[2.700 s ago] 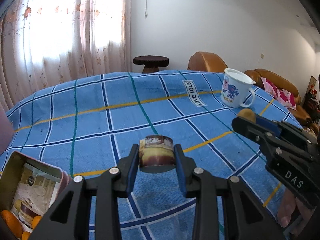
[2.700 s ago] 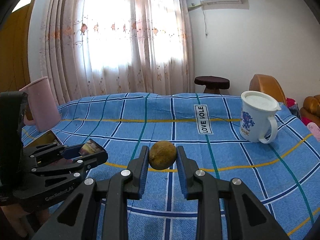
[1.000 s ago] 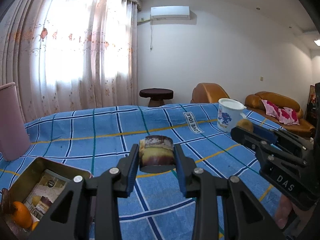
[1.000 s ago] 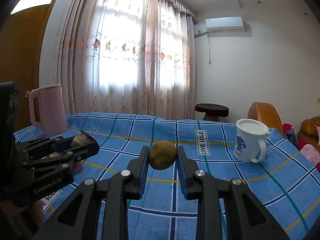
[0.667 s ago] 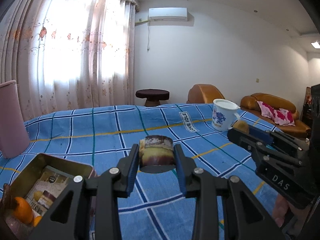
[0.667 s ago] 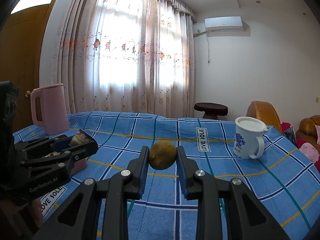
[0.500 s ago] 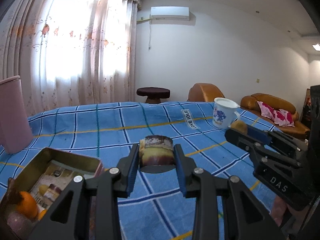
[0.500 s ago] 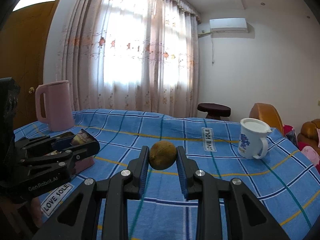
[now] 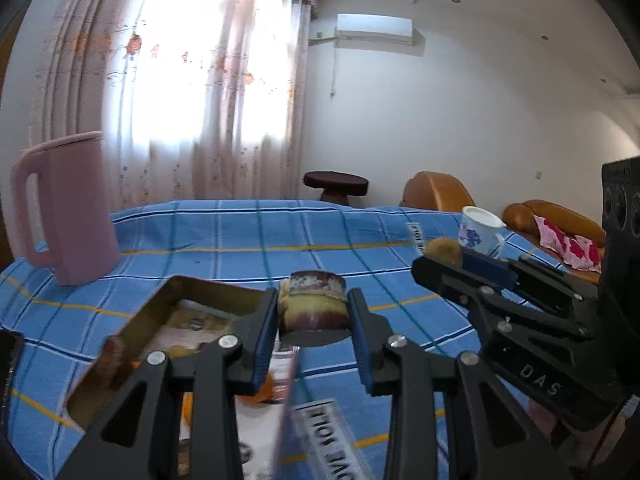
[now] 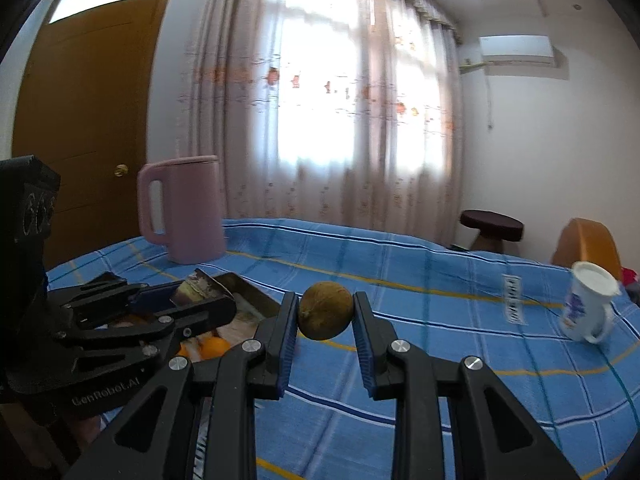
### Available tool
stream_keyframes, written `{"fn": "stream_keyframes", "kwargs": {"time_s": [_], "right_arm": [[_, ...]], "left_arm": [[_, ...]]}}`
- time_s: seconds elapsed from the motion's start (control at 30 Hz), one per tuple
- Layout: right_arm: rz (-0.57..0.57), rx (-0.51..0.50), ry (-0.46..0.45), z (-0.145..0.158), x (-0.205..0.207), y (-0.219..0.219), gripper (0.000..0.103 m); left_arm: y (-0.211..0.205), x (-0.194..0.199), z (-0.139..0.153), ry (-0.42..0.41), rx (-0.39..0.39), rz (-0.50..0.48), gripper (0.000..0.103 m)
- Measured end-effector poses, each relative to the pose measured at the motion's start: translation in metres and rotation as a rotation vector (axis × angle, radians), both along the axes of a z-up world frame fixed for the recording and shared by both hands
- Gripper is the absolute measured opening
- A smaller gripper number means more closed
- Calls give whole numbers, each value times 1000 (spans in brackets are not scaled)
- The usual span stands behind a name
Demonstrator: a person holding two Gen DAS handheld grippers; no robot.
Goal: Organize fruits
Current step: 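Carry the jar and lime over the tin box, then lower the jar and lime into the tin box and open both grippers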
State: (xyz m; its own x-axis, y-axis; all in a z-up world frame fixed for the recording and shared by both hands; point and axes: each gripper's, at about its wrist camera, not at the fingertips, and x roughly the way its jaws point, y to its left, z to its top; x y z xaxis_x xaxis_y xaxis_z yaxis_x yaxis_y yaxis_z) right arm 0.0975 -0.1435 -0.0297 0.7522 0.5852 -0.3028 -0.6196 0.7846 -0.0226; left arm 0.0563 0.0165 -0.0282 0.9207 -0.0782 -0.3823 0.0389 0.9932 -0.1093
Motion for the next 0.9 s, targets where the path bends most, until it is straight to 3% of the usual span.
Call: {"fn": "stream_keyframes", "kwargs": {"time_s": [0.53,0.9], "right_arm": [[165,-42,22,0,-15,81,29],[178,-130,128,-27,-4,110,29]], "left_arm": [[69,-29,-8,49,11,151,36],[94,-34,-21,92,-8,188,36]]}}
